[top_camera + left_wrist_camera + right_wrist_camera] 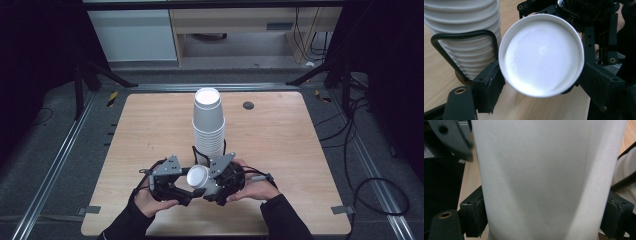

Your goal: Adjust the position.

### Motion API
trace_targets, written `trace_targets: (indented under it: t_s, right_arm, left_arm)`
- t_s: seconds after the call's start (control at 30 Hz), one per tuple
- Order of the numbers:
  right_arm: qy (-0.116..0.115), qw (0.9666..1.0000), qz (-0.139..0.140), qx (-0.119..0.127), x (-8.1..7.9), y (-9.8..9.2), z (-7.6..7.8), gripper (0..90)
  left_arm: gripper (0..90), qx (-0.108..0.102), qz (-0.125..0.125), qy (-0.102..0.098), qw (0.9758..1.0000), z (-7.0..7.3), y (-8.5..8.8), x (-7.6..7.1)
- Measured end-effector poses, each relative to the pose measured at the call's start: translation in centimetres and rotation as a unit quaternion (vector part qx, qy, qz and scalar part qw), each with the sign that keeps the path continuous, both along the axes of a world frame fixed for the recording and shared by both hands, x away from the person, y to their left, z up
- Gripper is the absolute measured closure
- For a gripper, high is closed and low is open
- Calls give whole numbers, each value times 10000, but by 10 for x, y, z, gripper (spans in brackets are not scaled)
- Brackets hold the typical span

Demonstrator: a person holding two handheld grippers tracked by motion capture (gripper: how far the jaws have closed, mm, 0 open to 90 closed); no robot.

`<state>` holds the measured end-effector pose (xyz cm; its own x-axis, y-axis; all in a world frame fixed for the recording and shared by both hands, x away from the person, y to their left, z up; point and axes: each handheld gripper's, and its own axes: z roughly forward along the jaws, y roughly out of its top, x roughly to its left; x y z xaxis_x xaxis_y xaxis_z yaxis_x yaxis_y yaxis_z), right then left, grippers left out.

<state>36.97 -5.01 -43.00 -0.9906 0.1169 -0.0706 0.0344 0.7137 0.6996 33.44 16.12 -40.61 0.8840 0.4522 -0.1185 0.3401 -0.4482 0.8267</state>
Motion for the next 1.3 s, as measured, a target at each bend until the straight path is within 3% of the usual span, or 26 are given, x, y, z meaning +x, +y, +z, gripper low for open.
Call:
trace_targets:
  t_s: [0.63,1.0,1.3]
  right_arm:
    - [5,9999,59,-99,-3,7,-3,138]
    - [-4,9999,43,-108,-2,8,-3,132]
    - [121,9999,-5,-85,-1,10,-3,112]
  left_arm:
    - [185,56,-22,136,9999,-4,-8,5]
    - [204,42,-34,93,9999,-4,-8,5]
    - [215,2,-33,125,9999,-3,-7,5]
